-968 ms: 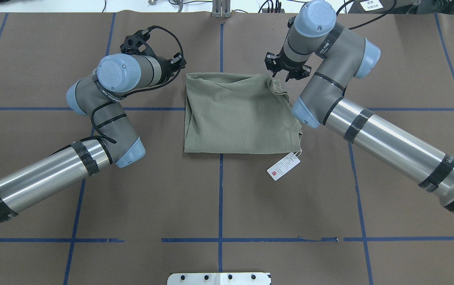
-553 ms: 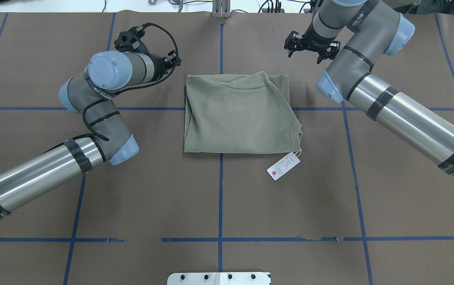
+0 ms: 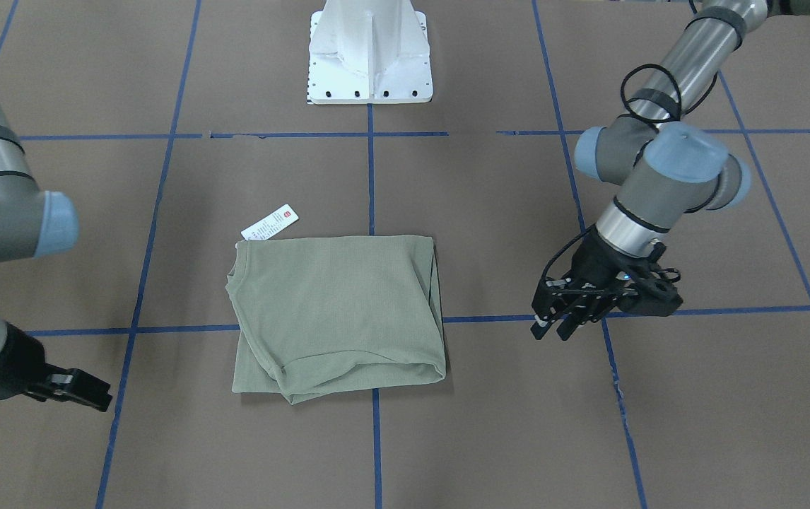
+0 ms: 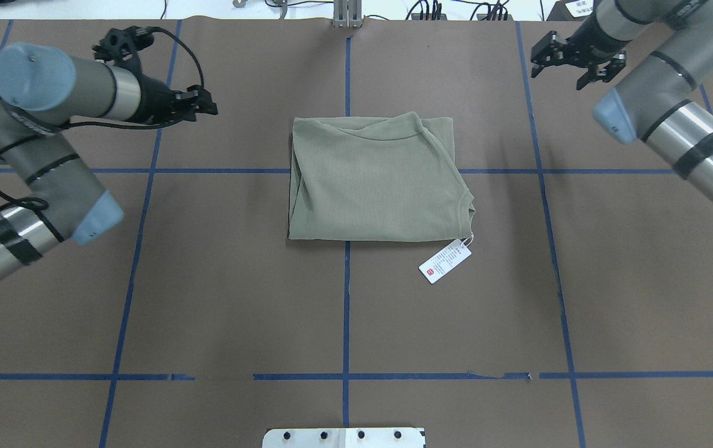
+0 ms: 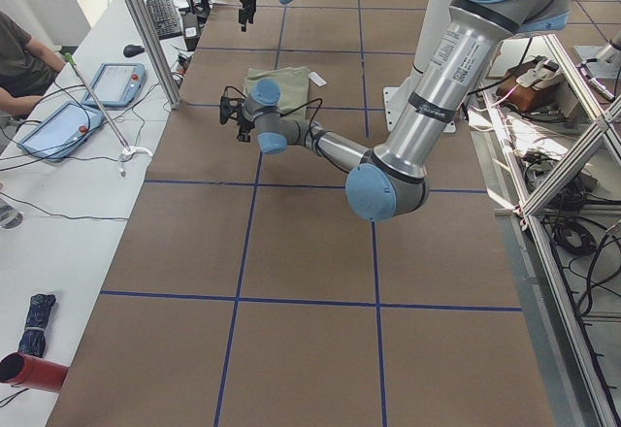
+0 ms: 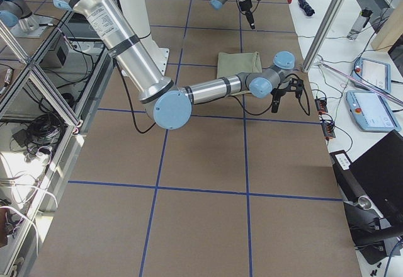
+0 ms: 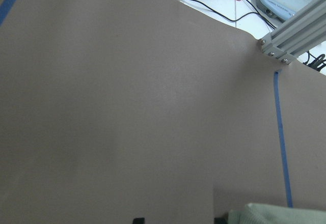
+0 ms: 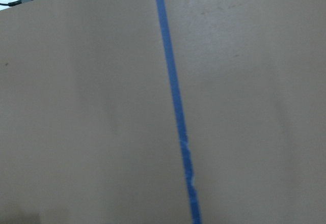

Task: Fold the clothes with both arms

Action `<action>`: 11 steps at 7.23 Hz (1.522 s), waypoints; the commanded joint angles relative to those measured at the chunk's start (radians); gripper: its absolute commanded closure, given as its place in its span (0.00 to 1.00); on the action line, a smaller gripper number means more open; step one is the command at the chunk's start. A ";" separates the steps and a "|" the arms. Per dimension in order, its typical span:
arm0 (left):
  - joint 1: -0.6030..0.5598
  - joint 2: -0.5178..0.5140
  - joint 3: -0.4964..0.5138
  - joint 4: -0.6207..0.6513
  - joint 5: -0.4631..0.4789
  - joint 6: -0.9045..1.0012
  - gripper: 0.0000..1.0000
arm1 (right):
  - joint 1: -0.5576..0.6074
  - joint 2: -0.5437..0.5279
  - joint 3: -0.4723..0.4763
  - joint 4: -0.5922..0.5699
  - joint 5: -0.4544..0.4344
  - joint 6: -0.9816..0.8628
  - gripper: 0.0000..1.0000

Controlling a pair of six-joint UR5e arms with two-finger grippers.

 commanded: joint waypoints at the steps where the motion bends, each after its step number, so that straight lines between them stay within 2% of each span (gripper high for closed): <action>1: -0.178 0.167 -0.064 0.012 -0.195 0.310 0.45 | 0.153 -0.115 0.012 -0.022 0.091 -0.310 0.00; 2: -0.261 0.207 -0.075 0.083 -0.236 0.470 0.45 | 0.196 -0.139 0.029 -0.083 0.109 -0.448 0.00; 3: -0.336 0.280 -0.114 0.183 -0.271 0.689 0.45 | 0.242 -0.190 0.087 -0.183 0.114 -0.578 0.00; 4: -0.423 0.316 -0.153 0.313 -0.303 0.890 0.44 | 0.280 -0.227 0.186 -0.344 0.124 -0.684 0.00; 5: -0.465 0.330 -0.212 0.458 -0.328 0.972 0.43 | 0.291 -0.274 0.267 -0.459 0.123 -0.757 0.00; 7: -0.499 0.333 -0.244 0.585 -0.333 1.069 0.43 | 0.304 -0.342 0.314 -0.467 0.125 -0.773 0.00; 8: -0.505 0.350 -0.239 0.637 -0.330 1.120 0.40 | 0.305 -0.380 0.395 -0.473 0.106 -0.774 0.00; 9: -0.514 0.359 -0.288 0.657 -0.329 1.122 0.36 | 0.304 -0.391 0.385 -0.471 0.106 -0.776 0.00; 10: -0.539 0.361 -0.319 0.741 -0.329 1.122 0.19 | 0.304 -0.393 0.394 -0.471 0.109 -0.762 0.00; 11: -0.544 0.365 -0.307 0.749 -0.328 1.137 0.00 | 0.302 -0.396 0.391 -0.471 0.111 -0.759 0.00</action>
